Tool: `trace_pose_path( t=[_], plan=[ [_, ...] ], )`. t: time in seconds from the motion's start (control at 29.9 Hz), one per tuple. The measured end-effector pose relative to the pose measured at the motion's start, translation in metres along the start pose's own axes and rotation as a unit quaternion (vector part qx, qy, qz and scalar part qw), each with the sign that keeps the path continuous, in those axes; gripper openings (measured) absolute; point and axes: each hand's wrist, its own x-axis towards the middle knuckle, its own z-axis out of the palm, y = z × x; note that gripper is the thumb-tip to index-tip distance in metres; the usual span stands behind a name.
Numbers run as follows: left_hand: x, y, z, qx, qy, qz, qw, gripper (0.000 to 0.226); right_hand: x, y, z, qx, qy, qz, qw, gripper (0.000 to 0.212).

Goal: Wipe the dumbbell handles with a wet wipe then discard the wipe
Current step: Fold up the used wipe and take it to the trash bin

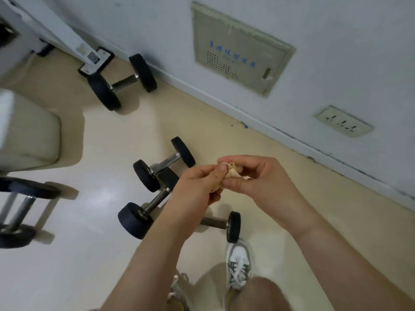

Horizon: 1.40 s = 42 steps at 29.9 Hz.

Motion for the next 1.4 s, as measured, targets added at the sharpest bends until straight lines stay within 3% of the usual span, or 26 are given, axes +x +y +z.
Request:
trace_pose_path(
  t=[0.17, 0.33, 0.43, 0.53, 0.7, 0.77, 0.87, 0.94, 1.07, 1.24, 1.34, 1.4],
  plan=[
    [-0.129, 0.115, 0.076, 0.044, 0.014, 0.052, 0.998, 0.014, -0.118, -0.121, -0.038, 0.056, 0.104, 0.002, 0.993, 0.023],
    [-0.225, 0.182, 0.139, 0.086, -0.052, 0.133, 0.986, 0.033, -0.218, -0.206, -0.072, 0.091, 0.184, -0.008, 0.979, 0.015],
    [-0.259, 0.195, 0.165, 0.122, -0.072, 0.177, 0.974, 0.022, -0.267, -0.234, -0.083, 0.199, 0.248, -0.013, 0.948, 0.006],
    [-0.291, 0.202, 0.192, 0.132, -0.100, 0.188, 0.968, 0.023, -0.316, -0.247, -0.087, 0.292, 0.300, -0.010, 0.908, 0.013],
    [-0.348, 0.199, 0.240, 0.105, -0.127, 0.172, 0.971, 0.015, -0.401, -0.258, -0.092, 0.322, 0.283, -0.019, 0.903, 0.023],
    [-0.366, 0.198, 0.265, 0.080, -0.147, 0.136, 0.977, 0.012, -0.433, -0.261, -0.101, 0.273, 0.291, -0.030, 0.916, 0.018],
    [-0.391, 0.195, 0.312, 0.040, -0.193, 0.106, 0.975, 0.010, -0.479, -0.258, -0.125, 0.165, 0.375, -0.032, 0.911, 0.022],
    [-0.409, 0.189, 0.348, 0.049, -0.240, 0.109, 0.964, 0.007, -0.514, -0.255, -0.147, 0.139, 0.431, -0.048, 0.890, 0.018],
    [-0.447, 0.156, 0.440, 0.091, -0.315, 0.105, 0.939, 0.025, -0.593, -0.232, -0.210, 0.191, 0.509, -0.076, 0.836, 0.002],
    [-0.494, 0.086, 0.572, 0.152, -0.408, 0.080, 0.897, 0.020, -0.704, -0.171, -0.302, 0.254, 0.589, -0.093, 0.762, 0.007],
    [-0.512, 0.044, 0.641, 0.182, -0.414, 0.121, 0.884, 0.005, -0.761, -0.136, -0.346, 0.227, 0.567, -0.071, 0.789, 0.011],
    [-0.516, 0.022, 0.680, 0.201, -0.401, 0.134, 0.884, 0.011, -0.786, -0.117, -0.370, 0.236, 0.541, -0.052, 0.805, 0.007]
  ],
)
